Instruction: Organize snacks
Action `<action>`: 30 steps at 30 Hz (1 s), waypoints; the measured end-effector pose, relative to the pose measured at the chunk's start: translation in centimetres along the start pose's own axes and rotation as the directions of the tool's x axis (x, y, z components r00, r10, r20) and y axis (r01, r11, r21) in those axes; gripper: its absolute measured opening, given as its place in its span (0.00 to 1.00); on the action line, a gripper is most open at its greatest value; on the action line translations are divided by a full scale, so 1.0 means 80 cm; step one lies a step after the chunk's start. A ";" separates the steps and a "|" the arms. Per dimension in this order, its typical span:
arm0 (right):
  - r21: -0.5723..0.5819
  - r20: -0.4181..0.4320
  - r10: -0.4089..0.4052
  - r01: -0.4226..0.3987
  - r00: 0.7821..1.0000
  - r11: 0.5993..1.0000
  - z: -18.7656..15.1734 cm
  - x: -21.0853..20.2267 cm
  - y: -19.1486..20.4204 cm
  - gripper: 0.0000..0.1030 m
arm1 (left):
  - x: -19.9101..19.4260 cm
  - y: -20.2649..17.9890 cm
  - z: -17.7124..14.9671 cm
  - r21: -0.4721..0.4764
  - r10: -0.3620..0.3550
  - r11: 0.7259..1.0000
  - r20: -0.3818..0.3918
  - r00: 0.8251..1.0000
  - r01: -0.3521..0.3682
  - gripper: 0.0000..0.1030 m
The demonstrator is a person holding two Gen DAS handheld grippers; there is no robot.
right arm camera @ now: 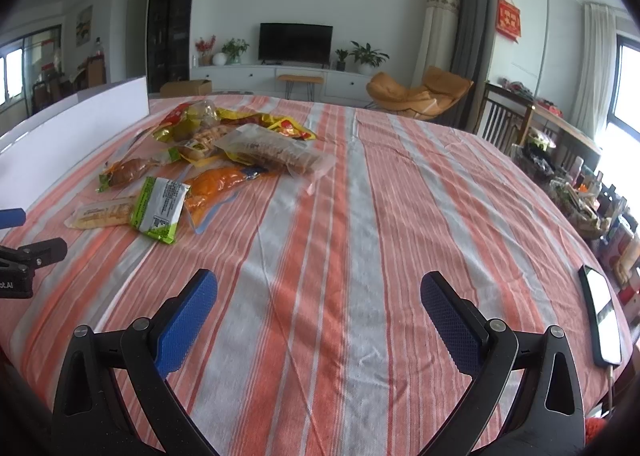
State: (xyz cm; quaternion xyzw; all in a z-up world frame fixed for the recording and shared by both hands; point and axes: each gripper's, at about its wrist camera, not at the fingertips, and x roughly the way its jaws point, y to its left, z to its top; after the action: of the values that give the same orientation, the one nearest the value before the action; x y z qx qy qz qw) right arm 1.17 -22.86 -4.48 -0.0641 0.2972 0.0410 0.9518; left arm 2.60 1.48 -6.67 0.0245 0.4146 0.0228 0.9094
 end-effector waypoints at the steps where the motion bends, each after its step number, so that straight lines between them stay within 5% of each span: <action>1: 0.001 -0.002 0.000 0.000 1.000 1.000 0.000 0.001 0.000 0.99 | 0.000 0.000 -0.001 0.000 0.001 1.000 -0.003 1.000 -0.001 1.00; 10: 0.012 -0.053 0.015 -0.015 0.998 1.000 -0.002 0.012 -0.003 0.99 | 0.023 0.005 -0.009 -0.013 0.014 1.000 -0.099 0.995 -0.015 1.00; 30: 0.042 -0.188 0.025 -0.017 0.982 0.999 -0.018 0.037 -0.003 0.99 | 0.031 0.019 -0.009 -0.053 -0.053 0.998 -0.126 0.991 0.047 1.00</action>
State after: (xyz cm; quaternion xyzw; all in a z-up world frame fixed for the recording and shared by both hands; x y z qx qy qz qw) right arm 2.80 -23.20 -7.31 -0.0452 0.3875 0.0387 0.9200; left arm 3.65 3.15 -8.93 -0.0100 0.4717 0.0119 0.8816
